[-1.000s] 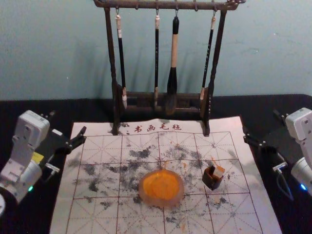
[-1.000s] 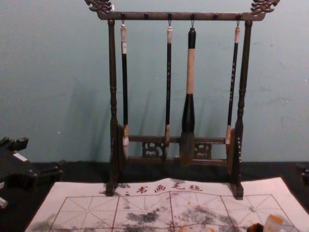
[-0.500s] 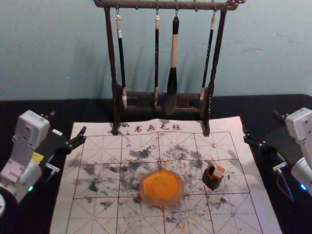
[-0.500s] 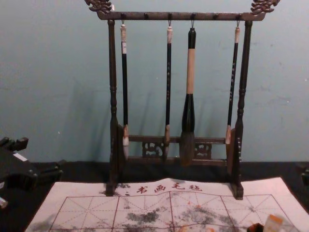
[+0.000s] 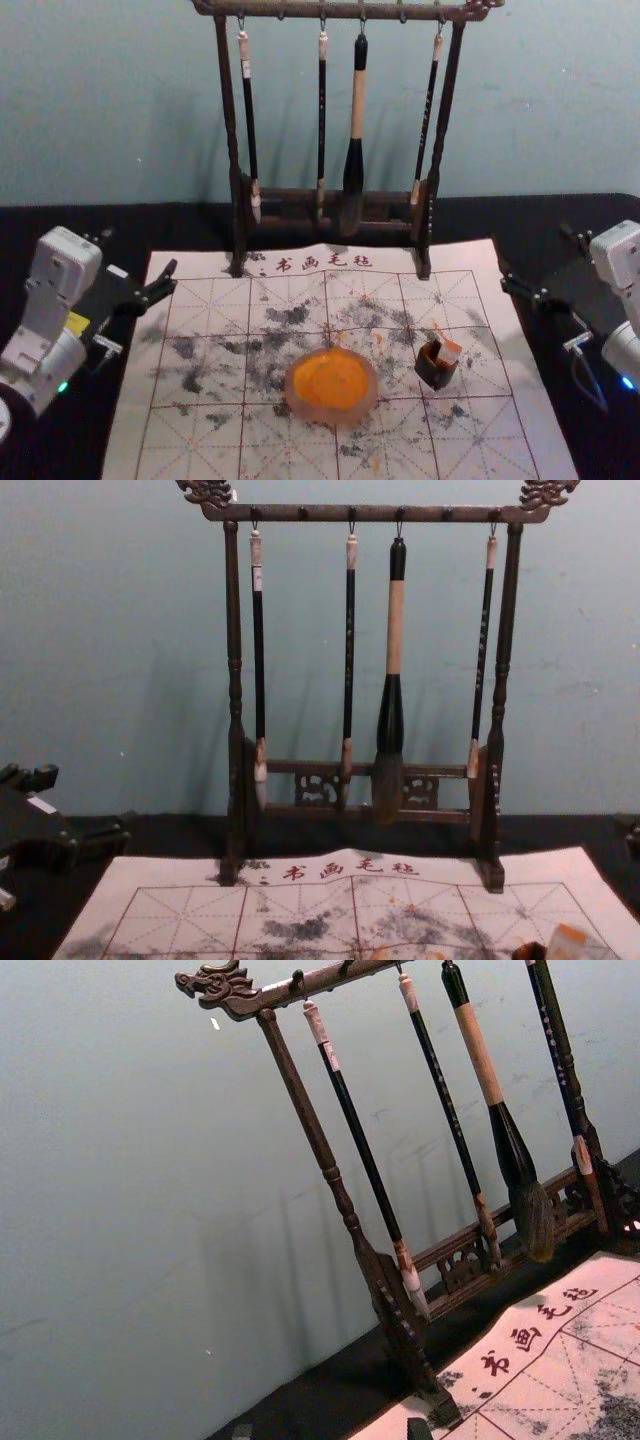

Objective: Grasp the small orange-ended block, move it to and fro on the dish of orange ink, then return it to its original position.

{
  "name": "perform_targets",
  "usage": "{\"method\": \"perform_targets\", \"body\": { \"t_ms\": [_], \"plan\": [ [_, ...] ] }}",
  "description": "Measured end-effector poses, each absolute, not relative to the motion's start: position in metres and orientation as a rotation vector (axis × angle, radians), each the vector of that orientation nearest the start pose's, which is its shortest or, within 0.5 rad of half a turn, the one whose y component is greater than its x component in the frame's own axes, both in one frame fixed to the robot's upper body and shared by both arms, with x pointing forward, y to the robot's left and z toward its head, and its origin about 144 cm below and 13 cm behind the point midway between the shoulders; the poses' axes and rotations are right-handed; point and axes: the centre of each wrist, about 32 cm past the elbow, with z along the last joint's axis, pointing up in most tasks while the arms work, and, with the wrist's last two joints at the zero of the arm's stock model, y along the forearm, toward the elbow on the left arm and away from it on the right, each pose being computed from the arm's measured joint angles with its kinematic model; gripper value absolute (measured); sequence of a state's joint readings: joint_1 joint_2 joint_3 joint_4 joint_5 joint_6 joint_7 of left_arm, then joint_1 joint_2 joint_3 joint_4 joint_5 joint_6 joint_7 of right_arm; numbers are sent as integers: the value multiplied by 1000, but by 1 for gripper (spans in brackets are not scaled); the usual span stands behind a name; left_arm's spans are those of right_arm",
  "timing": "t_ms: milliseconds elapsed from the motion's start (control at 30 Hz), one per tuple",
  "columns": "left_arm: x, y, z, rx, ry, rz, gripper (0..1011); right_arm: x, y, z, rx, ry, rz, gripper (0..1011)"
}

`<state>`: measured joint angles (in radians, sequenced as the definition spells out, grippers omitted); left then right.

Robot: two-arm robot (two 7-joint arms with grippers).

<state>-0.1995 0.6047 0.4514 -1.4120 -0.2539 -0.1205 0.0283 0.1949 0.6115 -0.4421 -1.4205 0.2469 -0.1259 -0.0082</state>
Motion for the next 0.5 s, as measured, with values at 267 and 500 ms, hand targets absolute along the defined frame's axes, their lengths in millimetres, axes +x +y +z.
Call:
{"method": "perform_targets", "body": {
  "t_ms": [267, 500],
  "plan": [
    [489, 310, 1140, 304, -285, 1248, 1001, 471, -328, 1153, -218, -305, -1125, 1000],
    [489, 310, 1140, 304, -285, 1248, 1001, 448, -340, 1157, -134, -269, -989, 1000]
  ]
}}
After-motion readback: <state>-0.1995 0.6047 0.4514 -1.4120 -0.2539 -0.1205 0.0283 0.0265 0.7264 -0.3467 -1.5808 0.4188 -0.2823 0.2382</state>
